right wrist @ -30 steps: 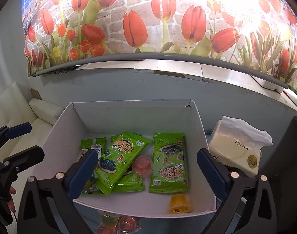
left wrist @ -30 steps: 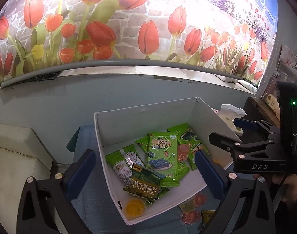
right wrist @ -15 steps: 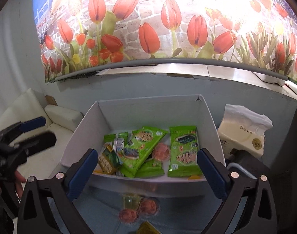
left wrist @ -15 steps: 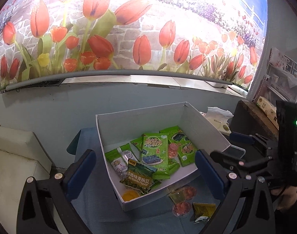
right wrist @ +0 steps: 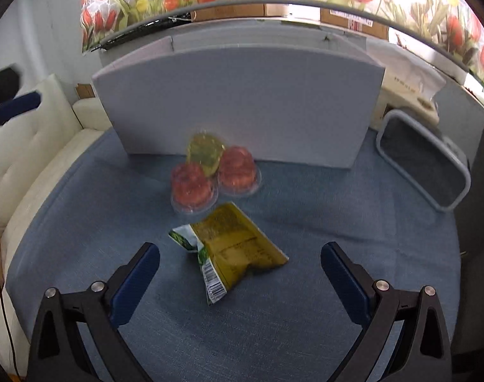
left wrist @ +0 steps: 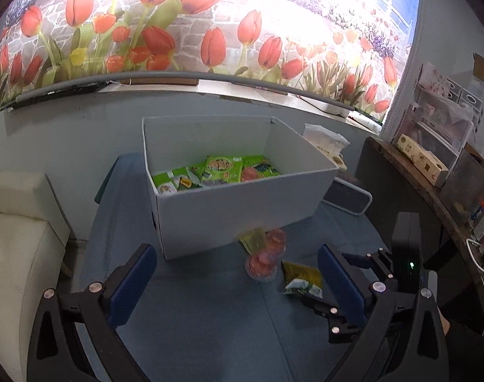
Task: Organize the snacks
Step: 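Grasp the yellow snack bag with the right gripper, then grasp a red jelly cup with the left gripper while the right gripper holds the bag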
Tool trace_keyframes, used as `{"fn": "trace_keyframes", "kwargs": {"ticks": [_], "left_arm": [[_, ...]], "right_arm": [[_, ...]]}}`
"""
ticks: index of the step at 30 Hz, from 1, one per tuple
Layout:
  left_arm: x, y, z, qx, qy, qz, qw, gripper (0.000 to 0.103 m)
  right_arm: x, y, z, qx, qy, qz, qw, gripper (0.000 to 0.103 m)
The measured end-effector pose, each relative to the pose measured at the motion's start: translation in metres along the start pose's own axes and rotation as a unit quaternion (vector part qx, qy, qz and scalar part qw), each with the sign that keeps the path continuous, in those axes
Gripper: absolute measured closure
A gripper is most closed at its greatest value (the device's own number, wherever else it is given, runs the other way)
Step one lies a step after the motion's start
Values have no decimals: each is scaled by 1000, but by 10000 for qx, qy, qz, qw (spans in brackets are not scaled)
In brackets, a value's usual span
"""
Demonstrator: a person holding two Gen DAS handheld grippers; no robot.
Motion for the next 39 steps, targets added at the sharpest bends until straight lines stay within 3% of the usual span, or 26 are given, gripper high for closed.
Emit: {"fn": "trace_keyframes", "kwargs": {"ticks": [8, 11, 13, 14, 15, 16, 25, 36, 39], "left_arm": [[1, -42, -7, -176, 63, -293, 9994, 0], [3, -47, -8, -153, 134, -350, 9992, 0], [5, -48, -6, -114, 130, -370, 9992, 0], [6, -49, -4, -88, 146, -391, 9991, 0], [7, -50, -4, -75, 151, -401, 9991, 0], [7, -52, -3, -72, 147, -412, 9990, 0], [31, -72, 7, -56, 187, -684, 9975, 0], [89, -67, 37, 31, 455, -871, 9952, 0], [113, -62, 41, 29, 726, -870, 9936, 0]], "right_arm": [[16, 1, -1, 143, 109, -28, 9998, 1], [20, -1, -2, 117, 130, -23, 9998, 29], [20, -2, -6, -9, -2, -4, 10000, 31], [22, -2, -7, -131, -68, 0, 9999, 35], [21, -3, -8, -208, -100, 18, 9997, 46], [21, -3, -8, -256, -103, 38, 9996, 48], [-8, -12, -11, -80, 185, 219, 9996, 53], [-97, -76, 17, 340, 75, 338, 9988, 54], [-115, -89, 18, 415, 70, 385, 9984, 55]]}}
Point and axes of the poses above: each gripper's, at about its wrist camera, not at the fingertips, and x roughly the way its jaws point, z to its right, y to its top, the point moved 10 cm from there along x, roughly the way its jaws point, and after that the axes turned 3 degrees about -x, right-handed, at the moved point
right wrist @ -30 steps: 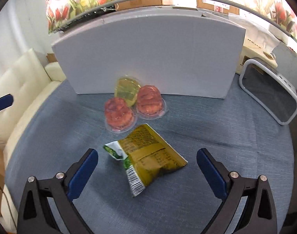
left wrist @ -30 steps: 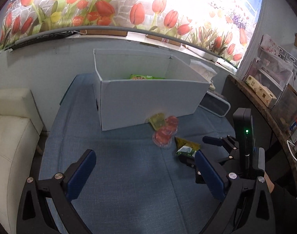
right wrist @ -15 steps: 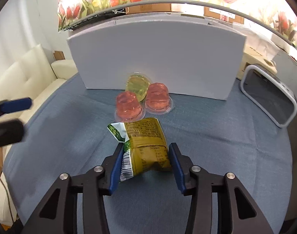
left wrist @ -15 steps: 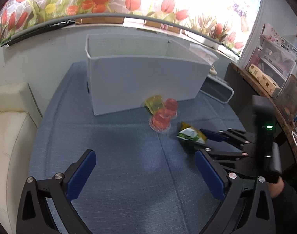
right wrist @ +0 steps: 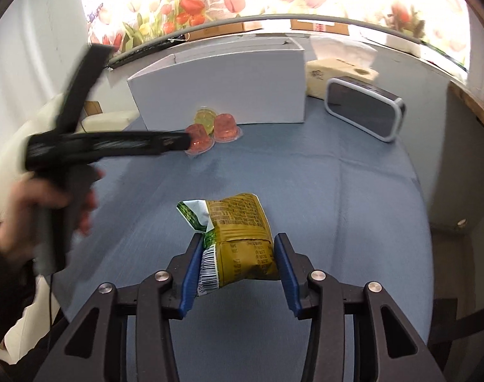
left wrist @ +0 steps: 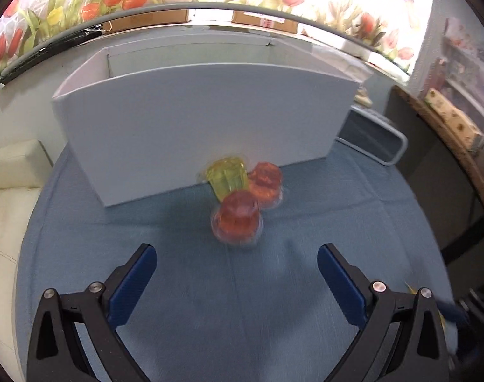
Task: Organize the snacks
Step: 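Grasp a red jelly cup with the left gripper while the right gripper holds the bag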
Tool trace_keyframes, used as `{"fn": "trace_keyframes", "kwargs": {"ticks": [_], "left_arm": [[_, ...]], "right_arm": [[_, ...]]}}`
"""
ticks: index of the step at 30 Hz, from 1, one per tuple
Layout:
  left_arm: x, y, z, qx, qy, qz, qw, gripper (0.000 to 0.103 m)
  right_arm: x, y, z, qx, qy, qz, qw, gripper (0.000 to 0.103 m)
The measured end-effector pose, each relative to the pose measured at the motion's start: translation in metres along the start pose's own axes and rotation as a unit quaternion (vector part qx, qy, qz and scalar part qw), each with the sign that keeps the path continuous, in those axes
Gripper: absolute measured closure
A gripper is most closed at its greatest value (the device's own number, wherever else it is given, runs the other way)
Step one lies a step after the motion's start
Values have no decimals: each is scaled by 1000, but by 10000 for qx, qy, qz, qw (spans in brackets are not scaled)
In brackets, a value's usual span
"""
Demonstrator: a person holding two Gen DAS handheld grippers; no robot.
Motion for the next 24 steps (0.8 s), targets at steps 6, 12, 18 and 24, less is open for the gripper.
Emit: {"fn": "trace_keyframes", "kwargs": {"ticks": [6, 12, 18, 24], "left_arm": [[41, 9, 4, -94, 242, -267, 9993, 0], [49, 12, -2, -172, 362, -286, 9988, 17], [42, 10, 4, -68, 160, -273, 9995, 56], [24, 13, 6, 8, -47, -78, 10000, 56]], "right_arm": [[-22, -7, 3, 7, -58, 157, 9999, 61], [-22, -13, 5, 30, 11, 181, 9998, 64], [-17, -9, 5, 166, 133, 248, 9995, 66], [-16, -6, -2, 119, 170, 272, 9994, 66]]}}
Point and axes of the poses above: each gripper's, at about its wrist camera, not at the fingertips, and x roughly the way its jaws point, z to its right, y to its top, the point moved 10 cm from there along x, roughly the way its jaws point, and after that the axes turned 3 degrees about -x, right-handed, at the moved point
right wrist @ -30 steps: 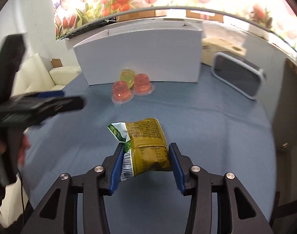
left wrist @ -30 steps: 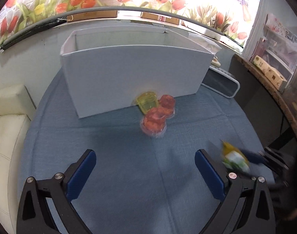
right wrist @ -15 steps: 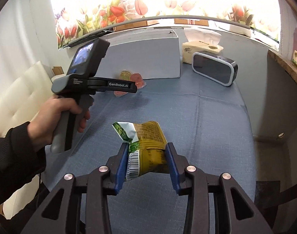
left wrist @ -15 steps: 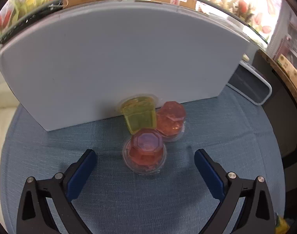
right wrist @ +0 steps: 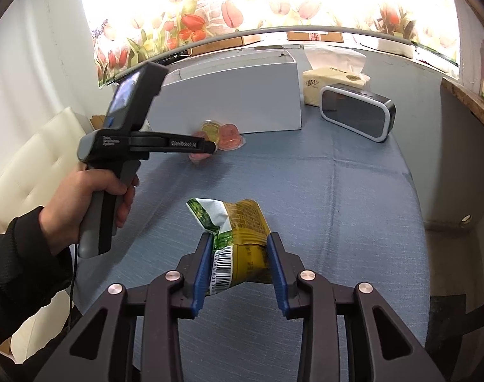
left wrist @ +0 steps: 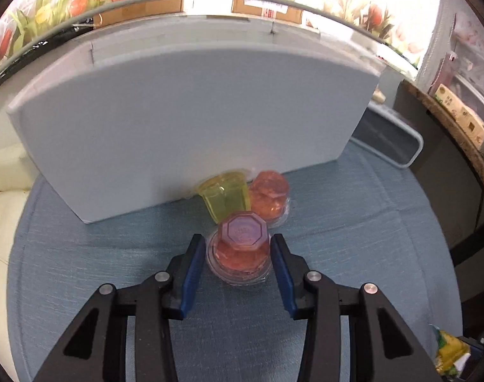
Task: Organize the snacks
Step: 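Grasp a red jelly cup with the left gripper while the right gripper holds the bag, then lower the red cup and yellow bag into the white box, opening both grippers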
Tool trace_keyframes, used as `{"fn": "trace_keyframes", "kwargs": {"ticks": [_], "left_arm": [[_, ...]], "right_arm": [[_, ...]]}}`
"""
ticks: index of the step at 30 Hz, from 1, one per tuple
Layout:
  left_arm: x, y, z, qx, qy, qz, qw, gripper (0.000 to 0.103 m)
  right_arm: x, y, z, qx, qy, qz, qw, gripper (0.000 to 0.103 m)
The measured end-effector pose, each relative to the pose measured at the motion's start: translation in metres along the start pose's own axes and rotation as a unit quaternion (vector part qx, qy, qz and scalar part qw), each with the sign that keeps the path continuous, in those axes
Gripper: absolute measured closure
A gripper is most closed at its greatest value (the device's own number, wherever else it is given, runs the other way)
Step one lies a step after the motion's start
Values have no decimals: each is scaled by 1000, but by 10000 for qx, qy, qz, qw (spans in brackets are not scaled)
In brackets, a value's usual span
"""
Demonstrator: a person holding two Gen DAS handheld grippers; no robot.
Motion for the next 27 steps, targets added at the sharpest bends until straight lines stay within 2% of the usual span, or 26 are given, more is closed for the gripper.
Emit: {"fn": "trace_keyframes", "kwargs": {"ticks": [10, 16, 22, 27], "left_arm": [[-59, 10, -1, 63, -323, 425, 9986, 56], [-92, 30, -13, 70, -409, 690, 9968, 56], [-115, 71, -25, 20, -484, 957, 9942, 56], [-129, 109, -39, -13, -586, 1102, 9922, 56]], "right_arm": [[2, 16, -13, -102, 102, 125, 9998, 67], [9, 45, -23, -154, 218, 232, 9994, 67], [19, 107, -29, -480, 161, 471, 9976, 68], [42, 177, -29, -611, 150, 635, 9960, 68]]}}
Point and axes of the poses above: each gripper's, at about its wrist camera, not at the fingertips, and x roughly the way its jaws point, z to its right, y to its top, the point moved 10 cm from there along x, roughly the way its jaws point, and after that the axes turned 3 degrees about -x, right-handed, at the moved point
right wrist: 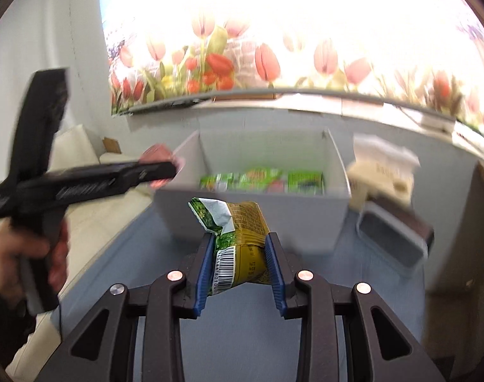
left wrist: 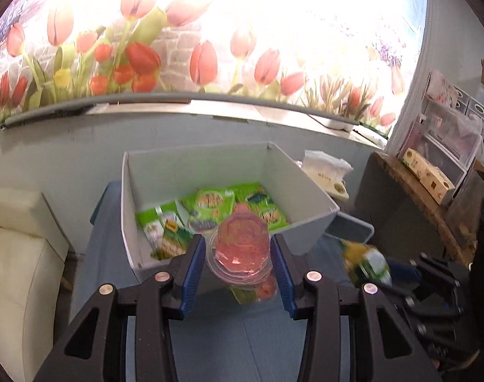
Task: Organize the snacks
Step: 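Lower the red cup and yellow bag into the white box, opening both grippers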
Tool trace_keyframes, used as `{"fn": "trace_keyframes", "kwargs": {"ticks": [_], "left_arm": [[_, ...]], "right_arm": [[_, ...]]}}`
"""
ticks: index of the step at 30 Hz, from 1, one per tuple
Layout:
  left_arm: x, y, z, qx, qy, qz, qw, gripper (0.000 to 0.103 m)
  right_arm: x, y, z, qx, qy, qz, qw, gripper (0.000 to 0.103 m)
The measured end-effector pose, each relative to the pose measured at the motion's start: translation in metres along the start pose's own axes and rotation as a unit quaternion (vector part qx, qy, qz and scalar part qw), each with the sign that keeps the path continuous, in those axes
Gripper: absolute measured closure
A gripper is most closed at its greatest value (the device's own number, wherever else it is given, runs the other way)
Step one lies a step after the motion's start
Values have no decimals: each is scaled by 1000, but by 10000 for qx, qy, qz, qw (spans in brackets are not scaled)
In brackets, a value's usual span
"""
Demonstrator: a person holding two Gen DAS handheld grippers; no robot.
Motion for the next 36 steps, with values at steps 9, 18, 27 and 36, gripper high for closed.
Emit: {"fn": "trace_keyframes", "kwargs": {"ticks": [9, 18, 27, 36], "left_arm": [[27, 46, -25, -125, -110, -135, 9998, 56], [61, 47, -57, -133, 270, -338, 9990, 4], [55, 34, -67, -257, 255, -353, 9987, 0], [27, 28, -44, 25, 240, -198, 9995, 0]], "right_arm": [[95, 81, 27, 64, -52, -341, 9994, 68], [124, 92, 55, 356, -344, -601, 9970, 28], [73, 91, 63, 417, -467, 106, 9980, 15], [41, 65, 54, 384, -540, 169, 9977, 15]]}}
Point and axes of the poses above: each gripper's, at about its wrist camera, not at the fingertips, and x roughly the way its jaws point, z to its right, y to its top, the point moved 10 cm from there along x, roughly the way its jaws point, and after that the axes turned 3 degrees about -x, right-handed, at the moved point
